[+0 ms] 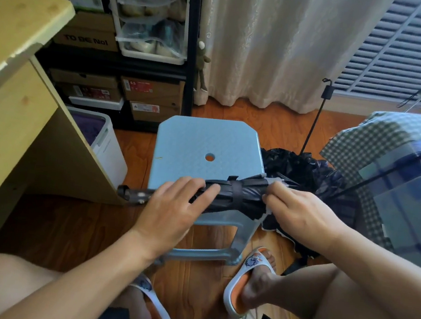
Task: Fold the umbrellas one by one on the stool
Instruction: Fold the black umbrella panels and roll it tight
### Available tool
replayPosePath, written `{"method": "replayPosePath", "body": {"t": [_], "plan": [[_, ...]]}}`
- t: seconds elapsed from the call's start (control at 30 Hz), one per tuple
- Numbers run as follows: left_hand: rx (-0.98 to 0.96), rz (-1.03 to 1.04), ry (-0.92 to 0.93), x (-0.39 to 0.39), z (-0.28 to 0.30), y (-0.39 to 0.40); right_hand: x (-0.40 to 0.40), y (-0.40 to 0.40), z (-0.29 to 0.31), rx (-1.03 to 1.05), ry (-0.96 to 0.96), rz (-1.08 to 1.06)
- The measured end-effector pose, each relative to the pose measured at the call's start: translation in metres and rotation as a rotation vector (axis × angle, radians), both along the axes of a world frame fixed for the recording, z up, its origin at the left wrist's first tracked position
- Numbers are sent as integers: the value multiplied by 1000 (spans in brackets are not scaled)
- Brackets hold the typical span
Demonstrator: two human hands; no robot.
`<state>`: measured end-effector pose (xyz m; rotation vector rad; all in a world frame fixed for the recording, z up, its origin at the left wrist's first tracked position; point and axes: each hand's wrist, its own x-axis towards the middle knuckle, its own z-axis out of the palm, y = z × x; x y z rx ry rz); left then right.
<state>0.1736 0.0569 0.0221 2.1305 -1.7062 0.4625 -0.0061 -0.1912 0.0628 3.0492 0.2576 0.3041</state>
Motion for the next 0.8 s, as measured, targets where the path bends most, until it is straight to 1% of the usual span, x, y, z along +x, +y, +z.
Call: {"method": "replayPosePath", "body": {"t": [0.03,0.1,0.17,0.23,0.33,0.53,0.6,0.67,0.8], "plan": [[-16,0,-56,5,3,-1,-1,4,3,46,-35,-20],[-26,17,-122,17,3,-5,3,10,6,195,-119,-164],[25,43,-73,22,-4,-6,14,14,8,325,-120,-333],[104,36,23,23,-9,-1,23,15,7,336,-81,-370],[155,-24,121,25,-4,8,26,11,10,215,-22,-292],[142,-76,126,27,-5,14,36,3,8,-38,34,-69],[136,-91,115,29,-6,15,32,-3,2,-73,32,10],[134,-116,102,32,-6,16,25,-6,-6,-90,-13,54],[143,-151,78,34,-1,17,22,-3,-12,-100,-76,59]]}}
